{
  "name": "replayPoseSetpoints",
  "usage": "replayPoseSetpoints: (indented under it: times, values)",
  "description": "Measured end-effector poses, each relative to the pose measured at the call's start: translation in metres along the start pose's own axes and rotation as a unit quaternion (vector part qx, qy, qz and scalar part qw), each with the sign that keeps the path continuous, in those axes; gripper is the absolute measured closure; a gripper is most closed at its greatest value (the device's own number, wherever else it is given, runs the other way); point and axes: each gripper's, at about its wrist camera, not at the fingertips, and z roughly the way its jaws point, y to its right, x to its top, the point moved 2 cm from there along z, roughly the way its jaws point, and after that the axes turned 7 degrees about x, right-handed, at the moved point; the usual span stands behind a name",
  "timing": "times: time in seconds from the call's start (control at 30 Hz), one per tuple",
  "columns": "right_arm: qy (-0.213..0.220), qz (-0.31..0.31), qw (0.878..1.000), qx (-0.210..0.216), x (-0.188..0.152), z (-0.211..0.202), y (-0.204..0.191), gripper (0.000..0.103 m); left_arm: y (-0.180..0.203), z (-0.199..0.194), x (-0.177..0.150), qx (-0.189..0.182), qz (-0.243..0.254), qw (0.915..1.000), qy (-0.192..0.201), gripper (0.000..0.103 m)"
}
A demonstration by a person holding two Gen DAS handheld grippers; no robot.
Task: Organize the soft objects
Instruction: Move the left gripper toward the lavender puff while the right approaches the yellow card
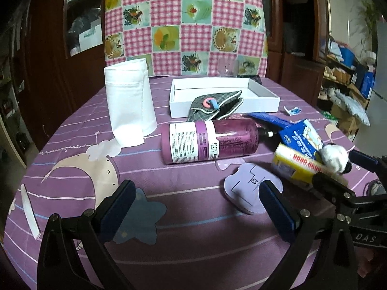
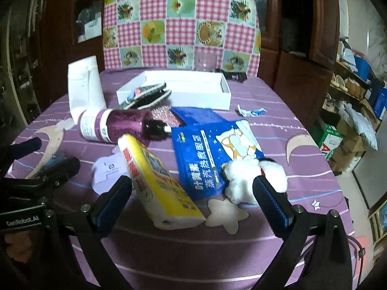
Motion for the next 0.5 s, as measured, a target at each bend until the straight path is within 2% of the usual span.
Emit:
replayPoseSetpoints:
  times: [0.5]
  values:
    - [0.050, -0.030, 0.998, 0.001, 0.002, -0.016, -0.011, 0.003, -0.006, -0.009, 0.003, 0.008, -0.021, 0.9994, 0.025, 0.000]
